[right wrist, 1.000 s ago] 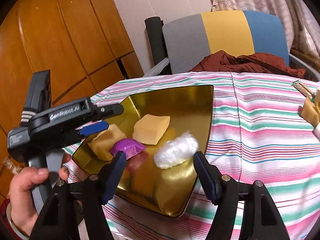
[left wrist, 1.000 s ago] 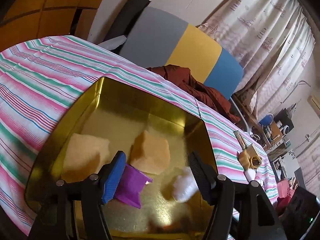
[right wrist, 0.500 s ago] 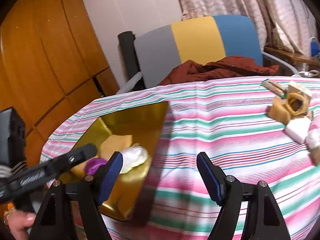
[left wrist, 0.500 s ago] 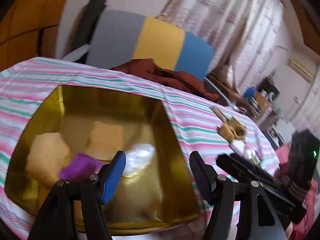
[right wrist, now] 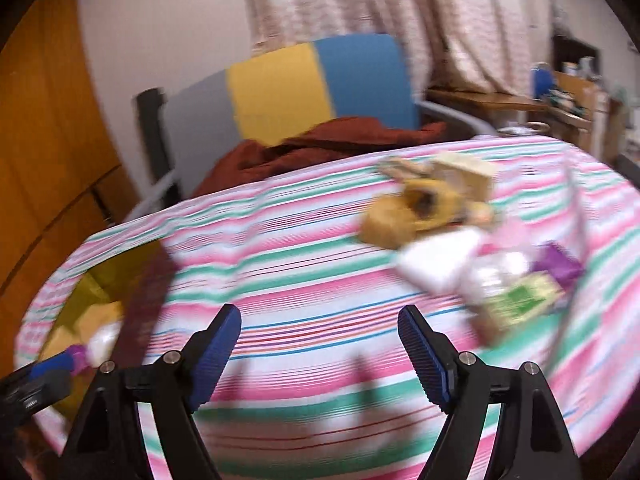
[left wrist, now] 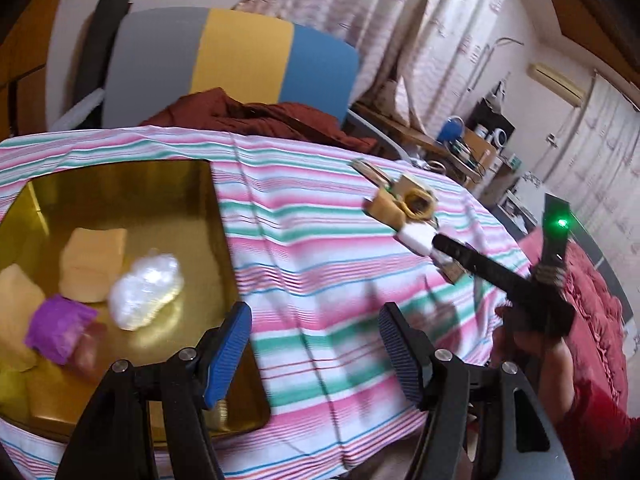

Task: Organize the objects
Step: 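Grasp the green essential oil box with the left tool while the right tool grasps another plastic bundle, then carry the green box and plastic bundle toward the gold tray with both tools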

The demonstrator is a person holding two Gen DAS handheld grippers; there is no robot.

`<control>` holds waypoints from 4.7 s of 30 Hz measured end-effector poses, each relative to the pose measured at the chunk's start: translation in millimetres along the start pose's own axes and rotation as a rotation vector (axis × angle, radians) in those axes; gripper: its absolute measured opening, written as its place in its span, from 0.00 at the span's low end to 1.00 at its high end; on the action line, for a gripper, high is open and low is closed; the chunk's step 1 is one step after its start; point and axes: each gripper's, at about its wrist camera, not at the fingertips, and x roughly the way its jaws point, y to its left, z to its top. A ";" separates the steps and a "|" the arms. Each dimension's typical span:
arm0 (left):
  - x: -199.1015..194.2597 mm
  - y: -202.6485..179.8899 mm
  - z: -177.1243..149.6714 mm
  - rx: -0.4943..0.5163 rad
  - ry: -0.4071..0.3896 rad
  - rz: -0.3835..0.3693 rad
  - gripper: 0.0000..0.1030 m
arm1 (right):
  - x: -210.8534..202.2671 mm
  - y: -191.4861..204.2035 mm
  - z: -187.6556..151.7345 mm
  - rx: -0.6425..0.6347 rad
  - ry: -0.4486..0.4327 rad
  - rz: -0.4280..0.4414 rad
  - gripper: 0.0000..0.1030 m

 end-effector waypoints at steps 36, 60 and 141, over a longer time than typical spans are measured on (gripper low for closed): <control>36.9 -41.5 -15.3 0.052 0.118 -0.038 0.65 | 45.7 -98.0 16.2 0.070 0.038 -0.158 0.77; 146.8 -118.5 36.3 0.309 0.280 -0.218 0.68 | 45.3 -129.2 -5.6 0.186 -0.008 -0.156 0.64; -25.2 36.7 -23.0 0.032 -0.149 -0.096 0.30 | 0.3 75.1 -17.1 0.000 0.034 0.252 0.63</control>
